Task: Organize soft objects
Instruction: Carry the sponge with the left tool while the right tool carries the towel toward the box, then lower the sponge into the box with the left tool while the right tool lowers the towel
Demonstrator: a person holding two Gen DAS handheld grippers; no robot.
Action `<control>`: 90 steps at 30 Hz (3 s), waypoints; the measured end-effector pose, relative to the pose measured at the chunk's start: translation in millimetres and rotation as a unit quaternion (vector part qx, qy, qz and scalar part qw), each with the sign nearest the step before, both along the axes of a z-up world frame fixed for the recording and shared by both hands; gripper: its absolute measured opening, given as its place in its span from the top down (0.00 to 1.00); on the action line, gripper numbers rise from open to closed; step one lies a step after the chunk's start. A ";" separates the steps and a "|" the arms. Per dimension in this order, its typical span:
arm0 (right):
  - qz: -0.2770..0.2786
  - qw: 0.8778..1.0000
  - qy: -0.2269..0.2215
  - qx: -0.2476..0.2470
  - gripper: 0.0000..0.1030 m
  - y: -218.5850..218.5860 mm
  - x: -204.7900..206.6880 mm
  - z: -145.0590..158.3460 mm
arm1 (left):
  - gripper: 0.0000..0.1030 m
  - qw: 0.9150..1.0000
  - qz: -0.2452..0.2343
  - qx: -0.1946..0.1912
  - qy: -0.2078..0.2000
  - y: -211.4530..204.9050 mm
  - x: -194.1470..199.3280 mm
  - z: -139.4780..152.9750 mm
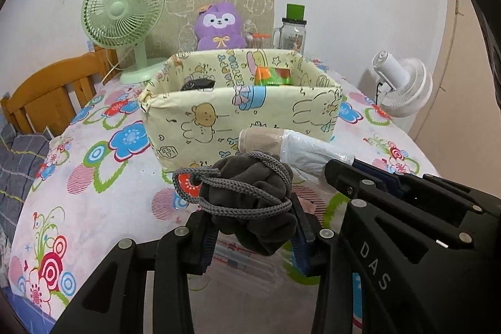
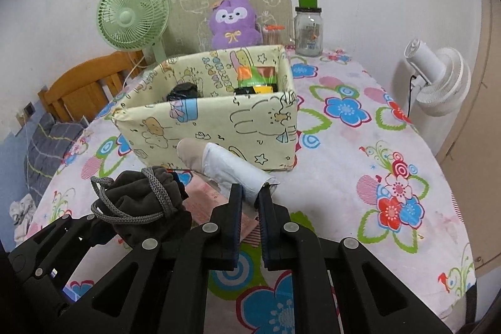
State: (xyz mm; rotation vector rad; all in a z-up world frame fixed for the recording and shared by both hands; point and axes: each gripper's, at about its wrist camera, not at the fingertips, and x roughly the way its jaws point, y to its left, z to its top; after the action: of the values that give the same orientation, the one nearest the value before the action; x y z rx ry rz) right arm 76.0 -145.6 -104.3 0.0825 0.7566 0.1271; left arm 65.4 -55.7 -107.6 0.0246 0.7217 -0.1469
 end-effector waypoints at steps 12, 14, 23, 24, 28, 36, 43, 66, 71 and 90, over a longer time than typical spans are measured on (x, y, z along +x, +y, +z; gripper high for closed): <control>-0.002 1.000 -0.031 -0.001 0.88 3.2 -13.1 31.1 | 0.60 0.999 0.002 -0.003 -0.032 3.5 -13.1 29.2; -0.001 0.999 -0.034 -0.002 0.88 3.7 -13.0 35.1 | 0.60 0.999 0.002 -0.004 -0.036 3.8 -13.6 33.1; -0.004 0.999 -0.045 -0.003 0.88 3.6 -10.5 51.0 | 0.60 0.999 0.000 -0.005 -0.047 4.0 -11.6 48.7; -0.004 0.999 -0.046 -0.003 0.88 3.9 -9.7 53.2 | 0.60 0.999 0.000 -0.005 -0.048 4.4 -11.0 49.9; -0.003 0.999 -0.050 -0.003 0.88 4.5 -6.2 59.8 | 0.60 0.999 0.000 -0.006 -0.052 5.7 -9.0 56.2; -0.002 0.998 -0.057 -0.004 0.88 7.0 1.3 72.0 | 0.61 0.998 0.003 -0.009 -0.059 8.2 -2.5 68.2; -0.003 0.998 -0.065 -0.007 0.88 8.0 8.9 81.4 | 0.62 0.998 0.001 -0.011 -0.064 10.4 6.3 75.7; -0.001 0.997 -0.074 -0.005 0.88 5.7 39.5 93.7 | 0.62 0.997 0.001 -0.011 -0.073 9.1 43.2 91.6; 0.001 0.997 -0.073 -0.004 0.88 6.4 56.3 95.4 | 0.62 0.997 0.002 -0.010 -0.074 10.2 54.3 93.1; 0.014 0.999 -0.045 0.008 0.88 11.4 107.9 74.6 | 0.62 0.999 0.012 0.002 -0.053 17.7 106.2 75.3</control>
State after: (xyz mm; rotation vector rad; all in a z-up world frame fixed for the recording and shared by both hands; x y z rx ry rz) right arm 183.9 -134.2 -29.7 0.0809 0.6671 0.1633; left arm 171.6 -37.9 -32.3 0.0271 0.6159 -0.1198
